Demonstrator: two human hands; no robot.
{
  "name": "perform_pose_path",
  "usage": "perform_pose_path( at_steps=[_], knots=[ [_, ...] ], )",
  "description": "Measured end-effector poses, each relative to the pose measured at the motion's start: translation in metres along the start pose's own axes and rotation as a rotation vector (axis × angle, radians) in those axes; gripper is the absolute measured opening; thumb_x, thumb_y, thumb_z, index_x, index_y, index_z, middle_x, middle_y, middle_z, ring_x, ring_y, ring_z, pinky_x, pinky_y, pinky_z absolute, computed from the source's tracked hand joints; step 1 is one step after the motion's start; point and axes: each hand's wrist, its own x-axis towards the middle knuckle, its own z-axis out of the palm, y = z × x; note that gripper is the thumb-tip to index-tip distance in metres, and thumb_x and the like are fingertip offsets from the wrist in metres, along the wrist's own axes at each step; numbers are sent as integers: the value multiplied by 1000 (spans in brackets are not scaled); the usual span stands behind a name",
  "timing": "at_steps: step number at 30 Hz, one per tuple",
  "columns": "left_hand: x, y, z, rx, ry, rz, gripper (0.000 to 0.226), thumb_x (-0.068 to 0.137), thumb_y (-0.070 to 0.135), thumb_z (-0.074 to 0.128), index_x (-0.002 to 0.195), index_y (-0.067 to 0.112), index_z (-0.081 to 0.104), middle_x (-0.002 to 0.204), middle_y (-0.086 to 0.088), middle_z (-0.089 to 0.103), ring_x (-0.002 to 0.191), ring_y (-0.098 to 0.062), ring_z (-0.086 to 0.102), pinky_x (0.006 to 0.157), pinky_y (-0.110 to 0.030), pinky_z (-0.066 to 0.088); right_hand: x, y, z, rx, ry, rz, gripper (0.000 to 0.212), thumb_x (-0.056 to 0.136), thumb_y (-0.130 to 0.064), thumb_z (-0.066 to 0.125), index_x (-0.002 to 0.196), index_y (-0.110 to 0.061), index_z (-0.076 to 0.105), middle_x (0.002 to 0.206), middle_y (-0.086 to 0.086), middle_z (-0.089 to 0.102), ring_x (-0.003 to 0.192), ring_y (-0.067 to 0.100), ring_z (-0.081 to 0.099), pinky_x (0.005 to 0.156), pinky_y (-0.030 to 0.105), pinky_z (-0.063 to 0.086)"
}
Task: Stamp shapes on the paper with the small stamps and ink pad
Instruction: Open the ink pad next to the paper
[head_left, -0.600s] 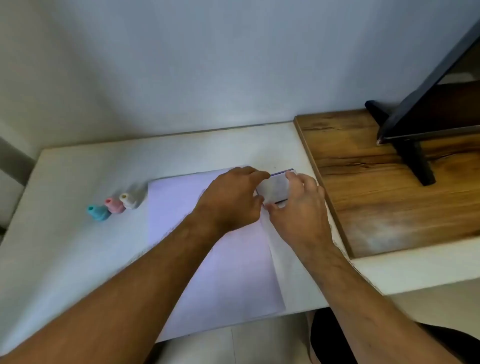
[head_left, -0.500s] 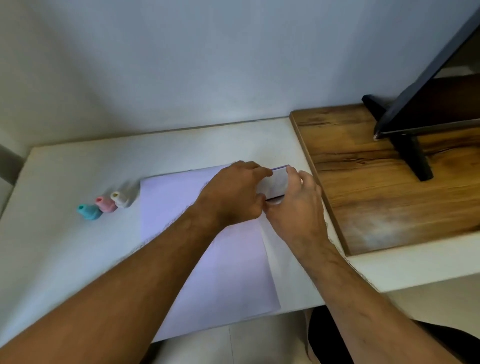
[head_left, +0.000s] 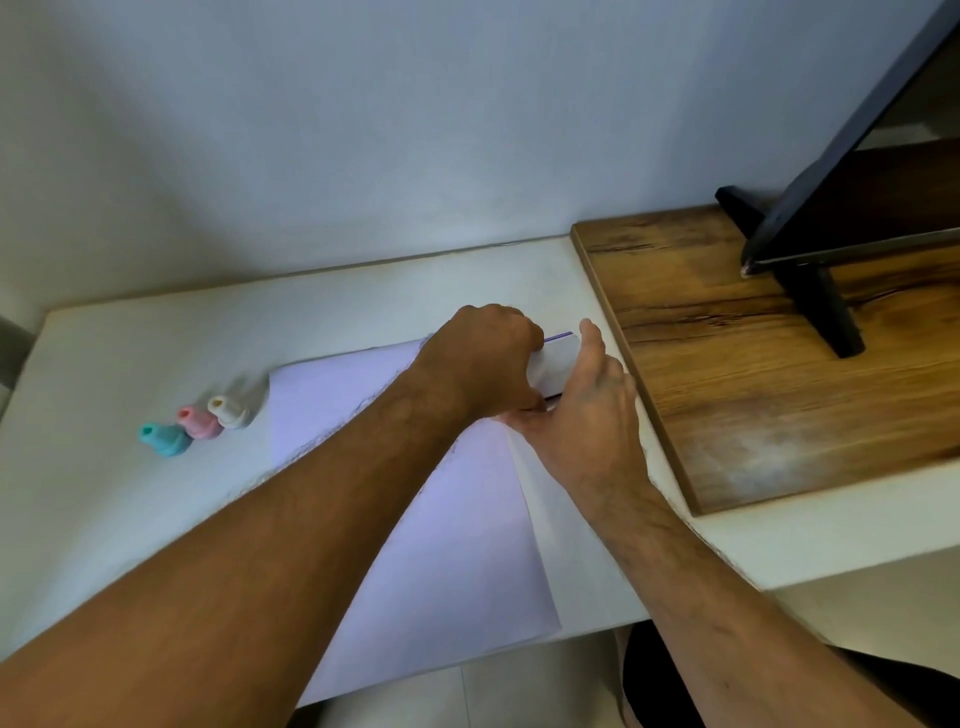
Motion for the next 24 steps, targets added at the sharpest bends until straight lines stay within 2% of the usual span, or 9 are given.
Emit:
perform_pose_path(
  at_steps=[4, 9, 13, 17, 22, 24],
  knots=[
    [11, 1, -9, -2, -82, -20, 59, 73, 56, 68, 120, 22, 68, 109, 1, 72, 97, -19, 64, 79, -27, 46, 2, -3, 0, 52, 49, 22, 120, 60, -59, 81, 151, -15, 16, 142, 14, 45, 130, 30, 41, 95, 41, 48],
    [17, -1, -16, -42, -156, -42, 62, 73, 51, 73, 127, 22, 64, 118, 1, 68, 106, -19, 59, 77, -24, 38, 7, 0, -2, 144, 37, 58, 130, 54, -50, 89, 152, -17, 11, 143, 15, 44, 135, 32, 36, 100, 43, 44],
    [17, 0, -17, -37, -154, -47, 64, 68, 54, 75, 123, 23, 66, 113, 1, 69, 102, -18, 59, 75, -25, 40, 5, 0, -1, 90, 30, 30, 133, 54, -49, 90, 153, -18, 7, 141, 14, 46, 135, 30, 36, 100, 42, 44],
    [16, 0, -22, -62, -198, -49, 65, 68, 56, 76, 123, 23, 67, 115, 2, 70, 102, -18, 61, 77, -25, 45, 3, -1, 2, 54, 74, 24, 125, 59, -50, 87, 152, -17, 11, 140, 12, 47, 130, 28, 38, 96, 40, 47],
    [18, -3, -38, -53, -265, -17, 44, 77, 49, 68, 110, 19, 74, 104, 0, 74, 97, -19, 64, 81, -33, 55, -2, 0, 4, -22, 109, 32, 122, 60, -54, 83, 151, -18, 11, 141, 9, 48, 126, 28, 39, 95, 41, 46],
    [19, -4, -42, -59, -289, 2, 38, 81, 44, 64, 106, 16, 74, 100, -2, 75, 95, -20, 65, 75, -32, 53, -1, 1, 4, -21, 104, 37, 126, 57, -54, 85, 152, -19, 9, 143, 9, 46, 128, 29, 38, 96, 41, 45]
  ],
)
